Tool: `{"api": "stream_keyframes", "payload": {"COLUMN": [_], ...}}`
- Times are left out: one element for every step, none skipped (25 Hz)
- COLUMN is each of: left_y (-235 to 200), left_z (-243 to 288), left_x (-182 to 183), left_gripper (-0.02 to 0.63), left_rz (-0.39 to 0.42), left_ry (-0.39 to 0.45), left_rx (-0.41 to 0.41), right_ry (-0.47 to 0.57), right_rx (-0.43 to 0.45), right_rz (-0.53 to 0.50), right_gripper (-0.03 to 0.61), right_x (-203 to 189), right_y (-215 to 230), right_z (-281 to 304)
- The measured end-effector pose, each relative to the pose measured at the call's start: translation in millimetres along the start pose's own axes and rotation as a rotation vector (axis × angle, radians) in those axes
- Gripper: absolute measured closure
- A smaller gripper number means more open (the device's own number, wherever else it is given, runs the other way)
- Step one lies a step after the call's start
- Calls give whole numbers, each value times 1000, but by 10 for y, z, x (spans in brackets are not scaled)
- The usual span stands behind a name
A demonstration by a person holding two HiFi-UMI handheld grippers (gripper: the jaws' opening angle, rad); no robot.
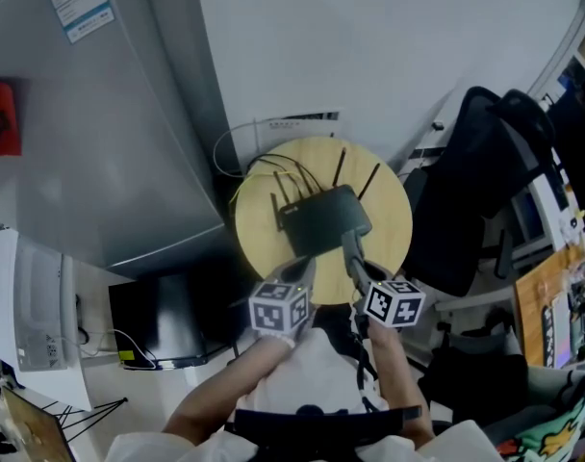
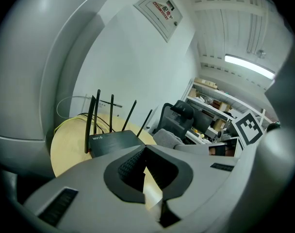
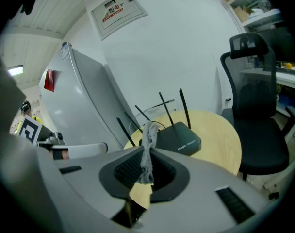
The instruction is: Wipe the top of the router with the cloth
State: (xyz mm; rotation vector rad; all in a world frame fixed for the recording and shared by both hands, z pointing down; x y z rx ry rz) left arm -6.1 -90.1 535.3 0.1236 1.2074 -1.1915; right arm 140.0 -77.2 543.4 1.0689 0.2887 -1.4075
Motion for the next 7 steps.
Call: {"api": "stream_keyframes", "payload": {"left_y": [-3,-6,-6,-4,0,5,11], "left_z": [-5,-10,-15,-18,-19,-19,-19], "left_x": [-7,-14,-19,-23,-27,-30,-33], "left_gripper": [615,615,615,615,615,615,615], "left_rz": [-1,-2,-2,-3,-3,-3,-3], "left_ry": [-1,-1,-1,0,1,2,3], "left_rx": [2,4,5,6,7,7,7], "right_ry": [-3,-5,-7,-7,-7,-6,-5], "right_rx": [1,1,2,3,4,7,10], "right_rz": [1,2,3,4,4,6,7], "right_gripper": [541,541,541,541,541,541,541], "right_x": [-22,-44,-59,-68,-72,-75,-77], "right_y": [8,17,22,24,24,24,23], "right_z": [1,1,-1,-7,-12,-18,-22]}}
Point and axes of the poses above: the fingertips, and each gripper's own axes: z forward along the fingers, y to its right, x out of its top, the point moved 4 cm from there along -z, backward along the fingers, and after that the axes turned 1 degree about x, right-handed, at the moved point
